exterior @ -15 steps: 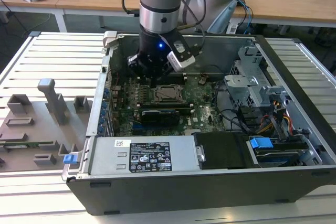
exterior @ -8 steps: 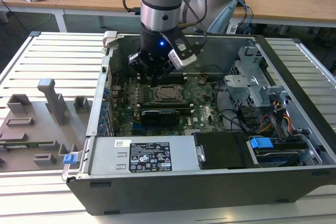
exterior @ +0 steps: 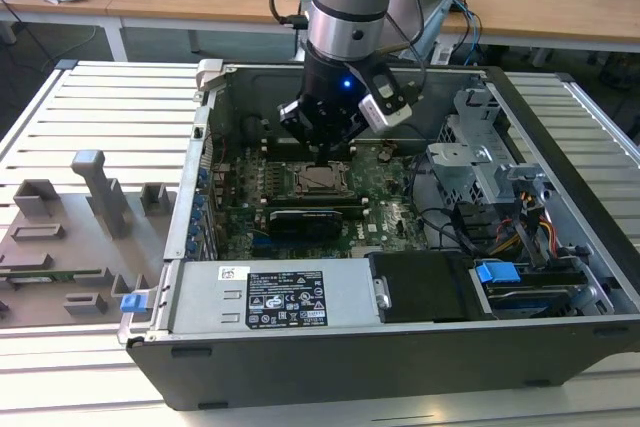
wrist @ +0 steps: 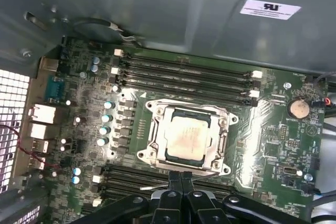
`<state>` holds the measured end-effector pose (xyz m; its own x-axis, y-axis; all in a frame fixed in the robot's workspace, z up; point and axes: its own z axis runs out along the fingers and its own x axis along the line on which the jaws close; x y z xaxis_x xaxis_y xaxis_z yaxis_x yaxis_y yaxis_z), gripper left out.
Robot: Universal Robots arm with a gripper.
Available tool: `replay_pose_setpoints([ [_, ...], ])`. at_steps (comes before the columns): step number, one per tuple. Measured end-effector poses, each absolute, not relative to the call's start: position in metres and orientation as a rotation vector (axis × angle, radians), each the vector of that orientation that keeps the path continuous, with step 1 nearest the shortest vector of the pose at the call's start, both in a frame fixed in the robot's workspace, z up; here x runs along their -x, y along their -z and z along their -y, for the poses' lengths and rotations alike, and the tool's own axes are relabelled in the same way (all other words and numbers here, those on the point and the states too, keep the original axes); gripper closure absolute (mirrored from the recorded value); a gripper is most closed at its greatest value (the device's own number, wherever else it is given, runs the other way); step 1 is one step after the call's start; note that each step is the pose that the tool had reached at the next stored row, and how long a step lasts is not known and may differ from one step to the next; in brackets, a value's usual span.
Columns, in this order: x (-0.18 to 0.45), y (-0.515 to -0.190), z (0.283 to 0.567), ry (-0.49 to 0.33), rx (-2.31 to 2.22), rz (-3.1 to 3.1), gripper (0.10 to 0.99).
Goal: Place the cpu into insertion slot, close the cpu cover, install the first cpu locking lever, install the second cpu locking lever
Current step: 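Install the second cpu locking lever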
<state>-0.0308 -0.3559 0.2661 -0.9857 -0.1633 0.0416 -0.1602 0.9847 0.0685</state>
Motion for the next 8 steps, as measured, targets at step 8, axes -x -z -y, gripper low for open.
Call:
replay_pose_setpoints([
  [8, 0.032, -0.262, 0.368, 0.126, -0.252, 3.083, 0.98],
])
